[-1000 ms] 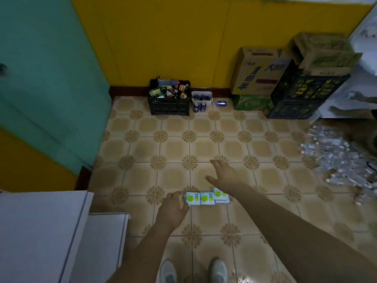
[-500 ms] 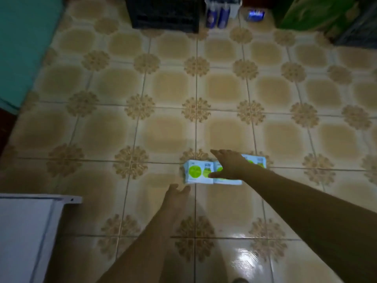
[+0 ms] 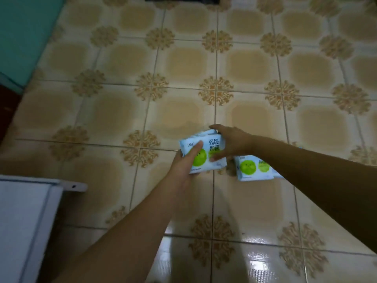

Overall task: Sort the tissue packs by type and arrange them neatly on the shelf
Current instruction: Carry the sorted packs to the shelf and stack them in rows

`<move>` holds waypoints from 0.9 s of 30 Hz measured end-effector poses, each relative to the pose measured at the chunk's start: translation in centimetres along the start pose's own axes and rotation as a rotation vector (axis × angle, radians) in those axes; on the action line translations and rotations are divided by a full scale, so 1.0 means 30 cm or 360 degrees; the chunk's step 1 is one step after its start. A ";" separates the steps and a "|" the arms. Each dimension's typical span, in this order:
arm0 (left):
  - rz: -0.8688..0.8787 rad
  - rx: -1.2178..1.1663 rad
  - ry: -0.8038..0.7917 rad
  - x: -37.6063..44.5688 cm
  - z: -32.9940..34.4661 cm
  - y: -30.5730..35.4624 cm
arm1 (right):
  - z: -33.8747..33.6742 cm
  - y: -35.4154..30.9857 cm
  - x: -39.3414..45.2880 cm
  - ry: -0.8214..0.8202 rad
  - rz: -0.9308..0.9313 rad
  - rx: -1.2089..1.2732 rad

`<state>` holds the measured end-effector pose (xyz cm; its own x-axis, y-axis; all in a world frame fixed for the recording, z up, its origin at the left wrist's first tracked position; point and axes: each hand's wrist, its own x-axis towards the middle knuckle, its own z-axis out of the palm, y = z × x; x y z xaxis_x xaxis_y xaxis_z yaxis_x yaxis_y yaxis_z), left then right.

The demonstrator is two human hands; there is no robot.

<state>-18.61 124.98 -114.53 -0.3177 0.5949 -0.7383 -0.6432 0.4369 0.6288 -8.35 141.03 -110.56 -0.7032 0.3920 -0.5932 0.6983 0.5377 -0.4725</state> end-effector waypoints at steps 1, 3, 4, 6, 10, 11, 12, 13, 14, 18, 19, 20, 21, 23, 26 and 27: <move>0.0020 -0.0012 0.0027 -0.102 0.002 0.078 | -0.054 -0.078 -0.069 -0.0005 -0.0006 0.0300; 0.0067 -0.0033 0.0063 -0.336 0.017 0.254 | -0.181 -0.245 -0.235 -0.0013 -0.0003 0.0833; 0.0099 -0.0044 0.0059 -0.458 0.031 0.347 | -0.254 -0.329 -0.329 -0.0007 0.0001 0.1028; 0.0180 -0.0031 0.0091 -0.720 0.066 0.541 | -0.406 -0.509 -0.533 -0.0021 -0.0007 0.1275; 0.0302 0.0078 0.0072 -1.282 0.153 0.932 | -0.737 -0.877 -0.980 0.0129 -0.0058 0.1441; 0.0328 0.0087 0.0087 -1.425 0.174 1.016 | -0.814 -0.961 -1.096 0.0153 -0.0075 0.1437; 0.0347 0.0092 0.0112 -1.566 0.197 1.092 | -0.884 -1.038 -1.205 0.0164 -0.0094 0.1440; 0.0374 0.0102 0.0141 -1.703 0.223 1.160 | -0.944 -1.107 -1.310 0.0171 -0.0115 0.1465; 0.0414 0.0114 0.0174 -1.835 0.243 1.211 | -0.998 -1.176 -1.410 0.0180 -0.0145 0.1495; 0.0673 0.0070 0.0343 -2.282 0.315 1.344 | -1.178 -1.428 -1.723 0.0154 -0.0365 0.1518; 0.0731 0.0022 0.0395 -2.371 0.328 1.357 | -1.208 -1.481 -1.780 0.0138 -0.0422 0.1495; 0.0798 -0.0023 0.0441 -2.457 0.339 1.366 | -1.235 -1.535 -1.833 0.0109 -0.0495 0.1484; 0.0876 -0.0061 0.0498 -2.541 0.349 1.373 | -1.258 -1.589 -1.876 0.0069 -0.0571 0.1480; 0.1010 -0.0105 0.0626 -2.700 0.358 1.389 | -1.291 -1.693 -1.962 -0.0002 -0.0713 0.1444; 0.1149 -0.0117 0.0788 -2.921 0.343 1.385 | -1.306 -1.833 -2.095 -0.0092 -0.0940 0.1388; 0.1191 -0.0101 0.0850 -2.996 0.333 1.376 | -1.306 -1.882 -2.142 -0.0113 -0.1024 0.1357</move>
<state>-9.64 96.29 -19.76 -0.9355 0.3103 -0.1688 -0.1724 0.0161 0.9849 -7.83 114.72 -20.24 -0.9824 0.1617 -0.0937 0.0813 -0.0822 -0.9933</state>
